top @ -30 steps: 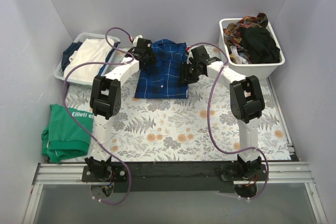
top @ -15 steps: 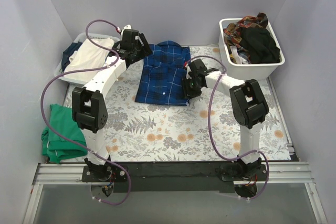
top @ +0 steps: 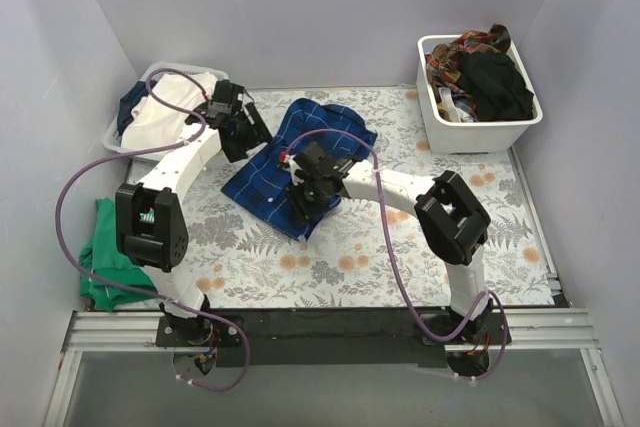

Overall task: Fold and stack the long sleeve shirts
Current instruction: Fold the shirt

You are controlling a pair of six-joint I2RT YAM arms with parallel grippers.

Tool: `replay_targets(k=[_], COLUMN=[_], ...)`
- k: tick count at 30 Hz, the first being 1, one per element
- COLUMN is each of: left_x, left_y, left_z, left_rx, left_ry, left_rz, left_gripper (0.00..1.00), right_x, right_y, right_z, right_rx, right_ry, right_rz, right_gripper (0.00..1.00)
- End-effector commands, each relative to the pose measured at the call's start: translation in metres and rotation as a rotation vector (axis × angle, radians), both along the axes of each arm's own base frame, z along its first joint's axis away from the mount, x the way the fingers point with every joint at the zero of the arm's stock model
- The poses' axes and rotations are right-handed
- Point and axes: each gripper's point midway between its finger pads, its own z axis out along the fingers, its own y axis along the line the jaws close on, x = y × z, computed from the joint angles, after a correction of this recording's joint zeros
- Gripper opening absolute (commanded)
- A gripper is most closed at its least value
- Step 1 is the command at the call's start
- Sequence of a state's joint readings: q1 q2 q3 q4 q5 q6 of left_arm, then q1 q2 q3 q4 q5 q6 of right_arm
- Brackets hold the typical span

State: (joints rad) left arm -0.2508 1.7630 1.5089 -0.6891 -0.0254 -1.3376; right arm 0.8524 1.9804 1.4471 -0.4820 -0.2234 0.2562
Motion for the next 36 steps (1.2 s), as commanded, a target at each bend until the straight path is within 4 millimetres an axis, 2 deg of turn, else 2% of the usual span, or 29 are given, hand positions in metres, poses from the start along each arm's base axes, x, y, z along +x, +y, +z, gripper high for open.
replay_targets(k=[1, 3, 5, 6, 7, 9, 10, 11, 12, 13, 14, 17, 18, 19, 20, 22, 24, 25, 26, 29, 32, 33, 35, 36], left_x=[-0.024, -0.031, -0.036, -0.040, -0.043, -0.052, -0.057, -0.061, -0.065, -0.073, -0.076, -0.088, -0.092, -0.094, -0.098, -0.104, -0.108, -0.110, -0.111, -0.118, -0.125, -0.131, -0.138, -0.143], left_y=[0.025, 0.023, 0.018, 0.016, 0.015, 0.011, 0.008, 0.005, 0.001, -0.001, -0.003, -0.017, -0.026, -0.030, -0.034, -0.048, -0.060, -0.064, -0.067, -0.073, -0.073, -0.072, -0.068, -0.064], left_z=[0.029, 0.035, 0.038, 0.039, 0.038, 0.032, 0.033, 0.031, 0.031, 0.021, 0.022, 0.013, 0.011, 0.007, -0.001, -0.006, -0.012, -0.013, -0.015, -0.022, -0.030, -0.037, -0.046, -0.053], left_rx=[-0.029, -0.043, -0.066, -0.075, -0.080, -0.105, -0.122, -0.139, -0.158, -0.166, -0.172, -0.181, -0.177, -0.171, -0.162, -0.162, -0.160, -0.164, -0.165, -0.168, -0.166, -0.162, -0.151, -0.135], left_ry=[-0.012, -0.009, -0.002, 0.006, 0.015, 0.040, 0.043, 0.052, 0.054, 0.082, 0.077, 0.101, 0.105, 0.108, 0.125, 0.134, 0.151, 0.155, 0.159, 0.184, 0.208, 0.232, 0.264, 0.284], left_rz=[0.046, 0.021, -0.006, -0.016, -0.021, -0.043, -0.052, -0.059, -0.069, -0.068, -0.071, -0.101, -0.123, -0.136, -0.142, -0.173, -0.203, -0.214, -0.225, -0.251, -0.265, -0.266, -0.262, -0.256], left_gripper=[0.70, 0.70, 0.71, 0.71, 0.71, 0.71, 0.71, 0.71, 0.72, 0.72, 0.73, 0.75, 0.76, 0.77, 0.77, 0.78, 0.78, 0.78, 0.78, 0.78, 0.79, 0.79, 0.79, 0.79], right_x=[0.002, 0.017, 0.036, 0.054, 0.061, 0.089, 0.098, 0.116, 0.121, 0.133, 0.147, 0.175, 0.182, 0.189, 0.203, 0.214, 0.229, 0.232, 0.239, 0.243, 0.237, 0.230, 0.220, 0.205], right_y=[0.037, 0.032, 0.021, 0.010, 0.004, -0.023, -0.032, -0.054, -0.060, -0.062, -0.077, -0.092, -0.093, -0.093, -0.093, -0.090, -0.086, -0.084, -0.081, -0.081, -0.088, -0.094, -0.103, -0.113], right_z=[0.053, 0.071, 0.096, 0.107, 0.121, 0.131, 0.132, 0.131, 0.128, 0.124, 0.119, 0.097, 0.092, 0.073, 0.081, 0.065, 0.070, 0.058, 0.063, 0.042, 0.018, 0.005, -0.008, -0.022], right_rx=[0.113, 0.115, 0.121, 0.116, 0.134, 0.130, 0.130, 0.114, 0.115, 0.106, 0.079, 0.007, -0.001, -0.027, -0.005, -0.003, 0.012, 0.004, 0.019, 0.001, -0.036, -0.067, -0.103, -0.145], right_ry=[-0.071, -0.136, -0.225, -0.266, -0.284, -0.307, -0.303, -0.299, -0.274, -0.275, -0.274, -0.283, -0.287, -0.261, -0.275, -0.250, -0.275, -0.261, -0.272, -0.242, -0.202, -0.179, -0.156, -0.128], right_rz=[0.012, -0.047, -0.124, -0.194, -0.220, -0.321, -0.343, -0.390, -0.385, -0.366, -0.386, -0.369, -0.362, -0.359, -0.375, -0.386, -0.395, -0.392, -0.393, -0.395, -0.399, -0.403, -0.404, -0.402], right_gripper=[0.49, 0.51, 0.52, 0.52, 0.53, 0.54, 0.55, 0.55, 0.55, 0.57, 0.58, 0.64, 0.66, 0.66, 0.66, 0.66, 0.66, 0.66, 0.66, 0.66, 0.66, 0.65, 0.65, 0.64])
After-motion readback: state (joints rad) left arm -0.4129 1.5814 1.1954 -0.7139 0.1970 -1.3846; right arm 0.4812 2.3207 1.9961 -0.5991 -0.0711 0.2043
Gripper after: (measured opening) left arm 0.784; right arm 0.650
